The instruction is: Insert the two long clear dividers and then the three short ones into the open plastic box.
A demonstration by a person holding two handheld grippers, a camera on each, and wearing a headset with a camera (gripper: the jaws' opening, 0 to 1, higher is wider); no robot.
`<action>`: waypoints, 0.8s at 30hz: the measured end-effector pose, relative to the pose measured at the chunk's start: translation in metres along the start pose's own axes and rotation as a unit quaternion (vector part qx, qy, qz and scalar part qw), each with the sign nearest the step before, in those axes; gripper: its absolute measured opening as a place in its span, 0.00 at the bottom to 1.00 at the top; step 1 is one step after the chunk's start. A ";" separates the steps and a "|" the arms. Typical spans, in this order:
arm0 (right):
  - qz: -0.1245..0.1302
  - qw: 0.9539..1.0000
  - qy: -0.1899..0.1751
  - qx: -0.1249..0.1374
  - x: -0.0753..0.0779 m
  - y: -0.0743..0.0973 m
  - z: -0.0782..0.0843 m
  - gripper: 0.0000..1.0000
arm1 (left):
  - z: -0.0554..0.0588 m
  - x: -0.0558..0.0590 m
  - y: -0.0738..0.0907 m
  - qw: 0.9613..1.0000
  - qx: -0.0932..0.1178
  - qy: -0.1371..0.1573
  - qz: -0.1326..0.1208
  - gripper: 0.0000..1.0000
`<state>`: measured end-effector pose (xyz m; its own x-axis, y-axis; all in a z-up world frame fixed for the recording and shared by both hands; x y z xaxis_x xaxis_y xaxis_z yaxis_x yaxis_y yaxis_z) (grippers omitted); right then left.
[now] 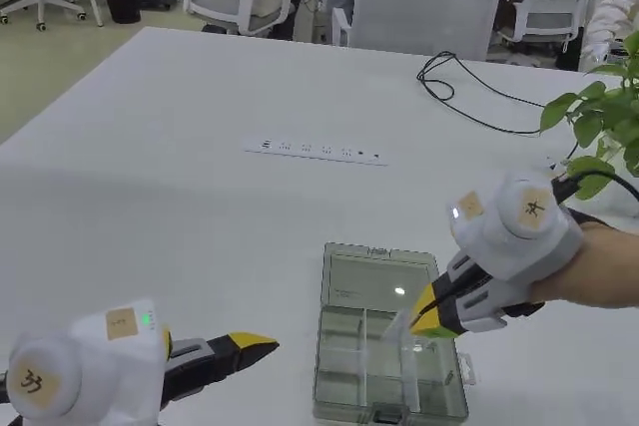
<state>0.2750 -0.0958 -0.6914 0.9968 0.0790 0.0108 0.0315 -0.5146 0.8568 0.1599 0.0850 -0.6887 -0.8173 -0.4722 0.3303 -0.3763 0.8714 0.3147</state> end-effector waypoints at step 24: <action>-0.002 0.999 -0.043 0.016 0.005 -0.020 0.011 0.02 | -0.002 -0.001 0.000 1.000 0.008 0.007 -0.001 0.76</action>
<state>0.2798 -0.0942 -0.7141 0.9992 0.0084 -0.0379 0.0364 -0.5413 0.8401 0.1622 0.0852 -0.6872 -0.8108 -0.4749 0.3421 -0.3840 0.8728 0.3013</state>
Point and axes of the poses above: the centre of the closed fingertips' face, and the gripper's own axes: y roughly backward along the fingers, x roughly to its right, z roughly out of its underside, the point moved 7 cm from there along y, roughly backward along the fingers, and after that the axes turned 3 degrees about y, right-handed, at the moved point
